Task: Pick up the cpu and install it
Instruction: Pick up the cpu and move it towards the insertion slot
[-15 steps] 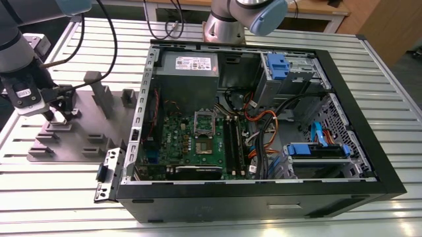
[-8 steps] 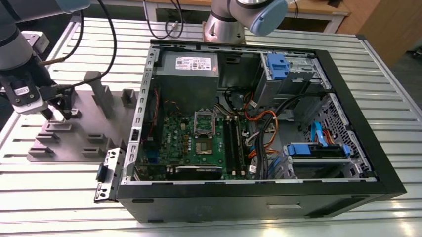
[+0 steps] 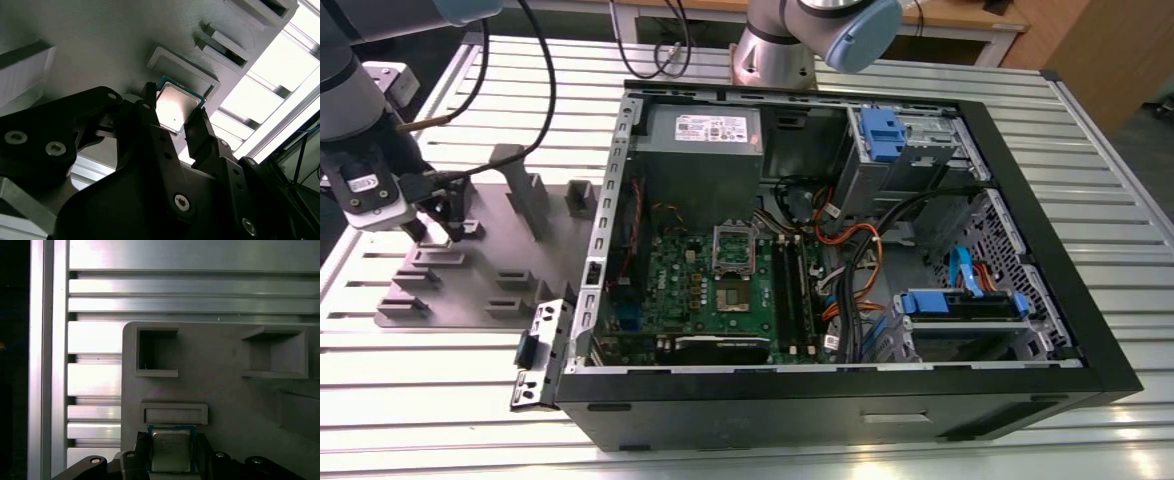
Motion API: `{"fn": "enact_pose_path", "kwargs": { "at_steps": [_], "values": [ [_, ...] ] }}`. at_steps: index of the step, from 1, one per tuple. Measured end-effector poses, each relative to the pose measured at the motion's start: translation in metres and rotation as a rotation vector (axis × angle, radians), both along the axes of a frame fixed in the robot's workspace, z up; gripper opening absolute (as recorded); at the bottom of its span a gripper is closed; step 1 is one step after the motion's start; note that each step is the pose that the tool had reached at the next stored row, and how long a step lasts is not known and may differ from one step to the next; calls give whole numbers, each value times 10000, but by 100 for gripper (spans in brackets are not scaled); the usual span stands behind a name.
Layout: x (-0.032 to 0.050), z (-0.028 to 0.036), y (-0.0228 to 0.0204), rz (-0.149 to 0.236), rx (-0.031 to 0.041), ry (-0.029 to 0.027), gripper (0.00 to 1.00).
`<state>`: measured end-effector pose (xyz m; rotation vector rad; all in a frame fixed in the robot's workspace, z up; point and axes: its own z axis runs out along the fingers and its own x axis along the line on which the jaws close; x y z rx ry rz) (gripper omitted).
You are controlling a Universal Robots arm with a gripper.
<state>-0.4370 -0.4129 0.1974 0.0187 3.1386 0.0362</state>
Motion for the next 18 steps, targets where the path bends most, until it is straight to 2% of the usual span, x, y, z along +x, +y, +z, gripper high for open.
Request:
{"fn": "enact_pose_path", "kwargs": {
  "at_steps": [18],
  "values": [
    [0, 69, 0, 0, 1, -1, 47]
  ]
}}
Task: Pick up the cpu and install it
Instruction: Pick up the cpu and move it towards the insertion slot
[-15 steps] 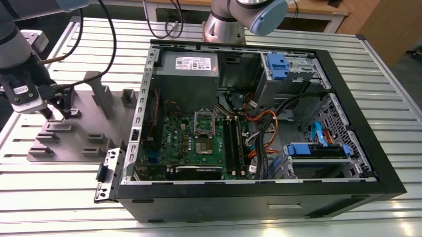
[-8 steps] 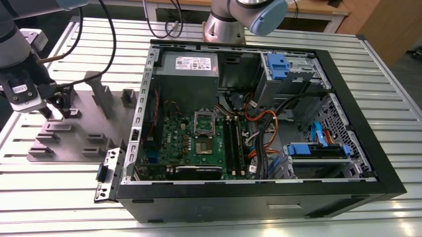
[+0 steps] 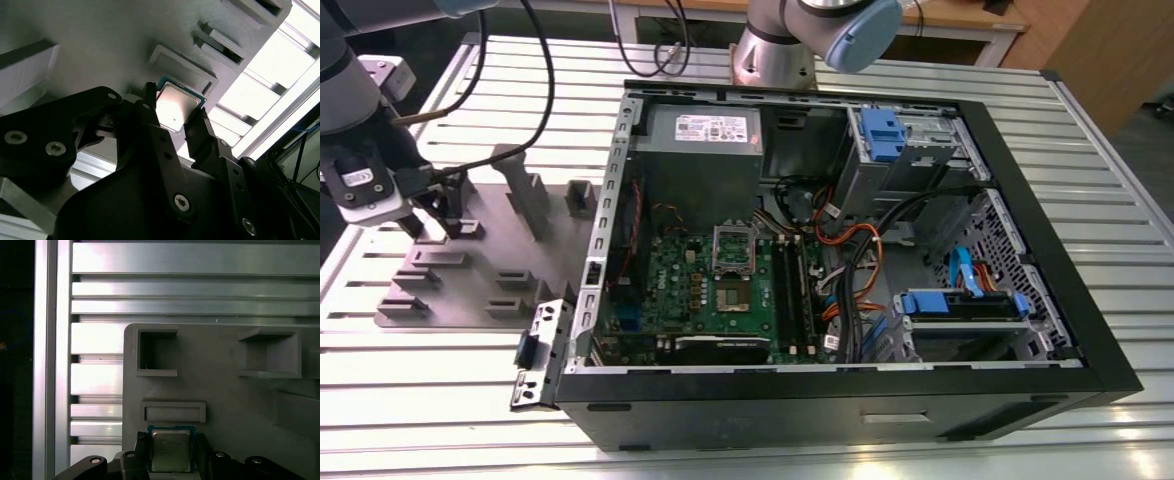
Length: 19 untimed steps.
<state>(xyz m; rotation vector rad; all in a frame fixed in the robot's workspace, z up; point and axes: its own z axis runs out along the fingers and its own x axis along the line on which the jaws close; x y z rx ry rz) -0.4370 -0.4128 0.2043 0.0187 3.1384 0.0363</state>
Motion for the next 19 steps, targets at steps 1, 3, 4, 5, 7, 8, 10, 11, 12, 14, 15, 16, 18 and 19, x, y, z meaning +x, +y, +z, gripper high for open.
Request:
{"fn": "enact_pose_path", "kwargs": {
  "at_steps": [1, 3, 4, 5, 7, 8, 10, 11, 12, 14, 15, 16, 18, 19],
  "values": [
    [0, 1, 0, 0, 0, 0, 47],
    [0, 2, 0, 0, 0, 0, 47],
    [0, 3, 0, 0, -1, 2, 47],
    [0, 3, 0, 0, -1, 1, 47],
    [0, 3, 0, 0, -1, 1, 47],
    [0, 4, 0, 0, -1, 2, 47],
    [0, 7, 0, 0, -2, 2, 47],
    [0, 10, 0, 0, -2, 2, 47],
    [0, 12, 0, 0, -1, 2, 47],
    [0, 17, 0, 0, -1, 2, 47],
    [0, 20, 0, 0, -1, 1, 47],
    [0, 22, 0, 0, -1, 2, 47],
    [0, 26, 0, 0, -1, 1, 47],
    [0, 29, 0, 0, -1, 1, 47]
  ]
}}
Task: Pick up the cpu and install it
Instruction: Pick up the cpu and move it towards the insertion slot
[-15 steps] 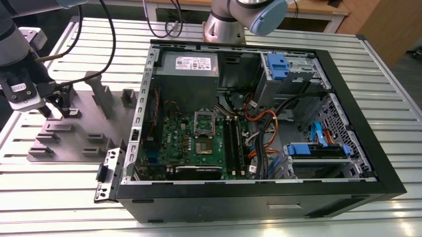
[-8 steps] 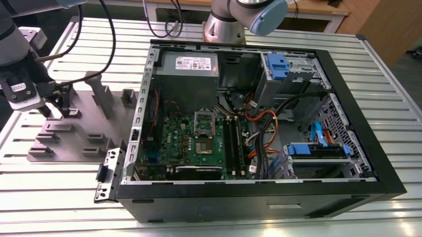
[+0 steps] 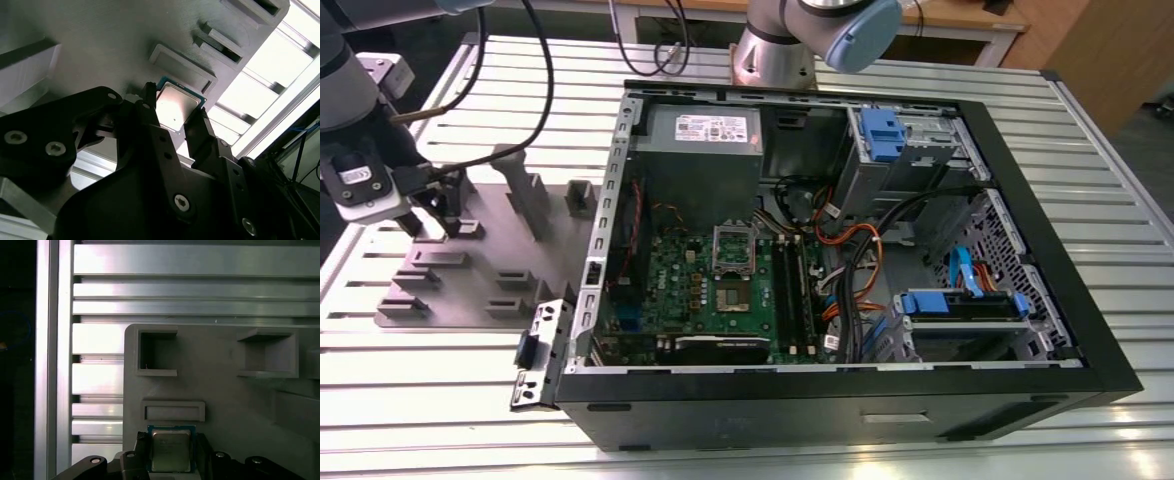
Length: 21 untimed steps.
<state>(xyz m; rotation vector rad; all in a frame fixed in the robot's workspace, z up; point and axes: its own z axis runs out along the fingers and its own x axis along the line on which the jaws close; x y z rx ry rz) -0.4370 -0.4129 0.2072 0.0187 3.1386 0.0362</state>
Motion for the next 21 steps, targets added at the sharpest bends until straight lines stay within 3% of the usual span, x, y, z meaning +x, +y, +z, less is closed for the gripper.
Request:
{"fn": "enact_pose_path", "kwargs": {
  "at_steps": [21],
  "values": [
    [0, 66, 0, 0, -1, 0, 47]
  ]
}}
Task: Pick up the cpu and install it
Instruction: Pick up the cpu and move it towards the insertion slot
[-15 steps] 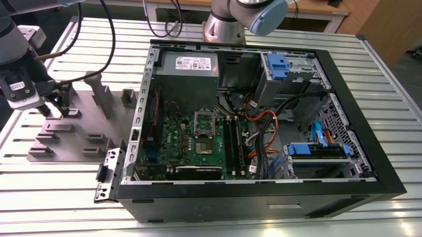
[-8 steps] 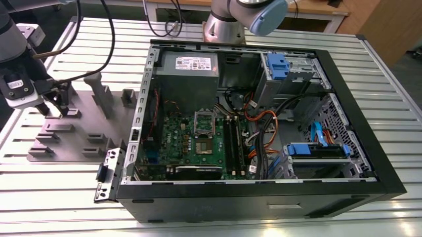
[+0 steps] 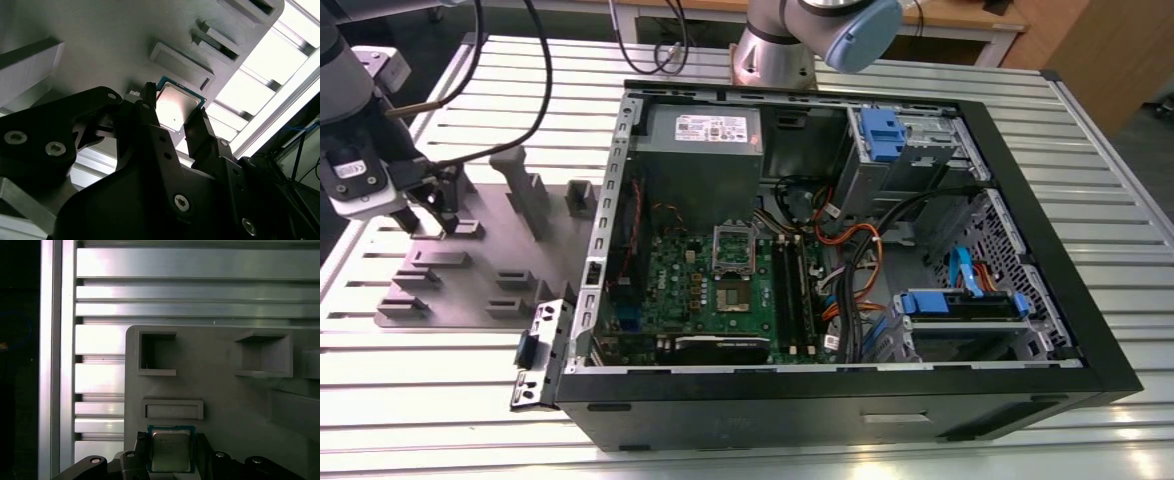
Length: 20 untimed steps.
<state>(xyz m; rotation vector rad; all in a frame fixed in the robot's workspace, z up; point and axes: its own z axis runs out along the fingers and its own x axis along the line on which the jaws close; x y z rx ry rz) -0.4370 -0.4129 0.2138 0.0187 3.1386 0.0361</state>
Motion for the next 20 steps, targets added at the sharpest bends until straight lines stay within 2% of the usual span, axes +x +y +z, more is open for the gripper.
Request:
{"fn": "enact_pose_path", "kwargs": {
  "at_steps": [20],
  "values": [
    [0, 40, 0, 0, 0, 0, 47]
  ]
}}
